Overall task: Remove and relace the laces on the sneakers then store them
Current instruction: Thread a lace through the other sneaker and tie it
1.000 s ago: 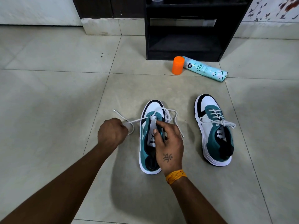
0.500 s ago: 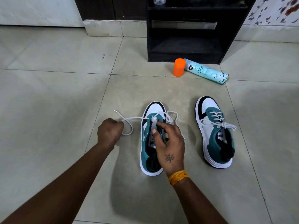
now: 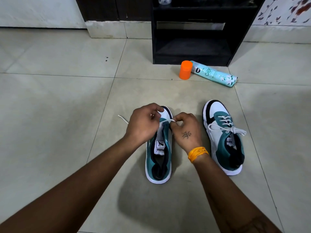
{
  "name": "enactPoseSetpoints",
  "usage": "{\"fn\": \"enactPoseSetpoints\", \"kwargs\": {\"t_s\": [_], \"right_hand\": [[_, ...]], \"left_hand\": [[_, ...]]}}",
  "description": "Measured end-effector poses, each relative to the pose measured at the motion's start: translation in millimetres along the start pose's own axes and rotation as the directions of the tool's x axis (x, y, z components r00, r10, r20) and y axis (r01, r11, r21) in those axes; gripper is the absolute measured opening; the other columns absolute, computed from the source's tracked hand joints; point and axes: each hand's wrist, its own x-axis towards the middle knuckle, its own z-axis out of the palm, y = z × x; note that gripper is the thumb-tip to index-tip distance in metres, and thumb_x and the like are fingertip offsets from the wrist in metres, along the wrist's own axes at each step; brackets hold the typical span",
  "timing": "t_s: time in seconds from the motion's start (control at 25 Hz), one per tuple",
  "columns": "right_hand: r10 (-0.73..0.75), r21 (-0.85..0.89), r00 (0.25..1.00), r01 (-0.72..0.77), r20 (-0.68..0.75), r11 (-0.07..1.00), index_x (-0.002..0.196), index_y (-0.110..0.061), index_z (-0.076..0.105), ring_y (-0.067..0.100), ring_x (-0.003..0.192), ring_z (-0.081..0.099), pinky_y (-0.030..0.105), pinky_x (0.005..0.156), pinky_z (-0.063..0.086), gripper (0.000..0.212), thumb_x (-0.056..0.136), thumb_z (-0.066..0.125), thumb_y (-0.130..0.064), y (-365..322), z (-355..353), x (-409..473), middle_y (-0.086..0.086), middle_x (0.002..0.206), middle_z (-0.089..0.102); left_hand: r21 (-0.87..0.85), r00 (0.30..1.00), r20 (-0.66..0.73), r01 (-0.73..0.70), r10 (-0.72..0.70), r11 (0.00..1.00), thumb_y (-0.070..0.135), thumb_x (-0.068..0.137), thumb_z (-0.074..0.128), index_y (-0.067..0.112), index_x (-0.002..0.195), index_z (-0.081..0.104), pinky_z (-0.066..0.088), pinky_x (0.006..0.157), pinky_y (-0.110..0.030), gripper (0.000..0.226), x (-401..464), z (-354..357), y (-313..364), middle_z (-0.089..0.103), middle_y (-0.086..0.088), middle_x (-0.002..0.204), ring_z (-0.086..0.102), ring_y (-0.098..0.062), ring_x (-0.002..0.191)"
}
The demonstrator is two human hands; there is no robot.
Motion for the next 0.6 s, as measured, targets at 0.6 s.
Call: {"fn": "enactPoseSetpoints", "kwargs": {"t_s": [0.6], "right_hand": [[0.07, 0.557, 0.99, -0.126, 0.121, 0.821, 0.09, -0.005, 0.074, 0.02, 0.064, 0.071, 0.04, 0.076, 0.06, 0.009, 0.087, 0.071, 0.003, -29, -42, -26, 0.018, 0.081, 0.072]], "left_hand": [[0.182, 0.988, -0.108, 0.132, -0.113, 0.974, 0.009, 0.09, 0.062, 0.028, 0.101, 0.072, 0.047, 0.076, -0.027, 0.024, -6, -31, -20, 0.073, 0.01, 0.099, 0.068, -0.017, 0.085]]}}
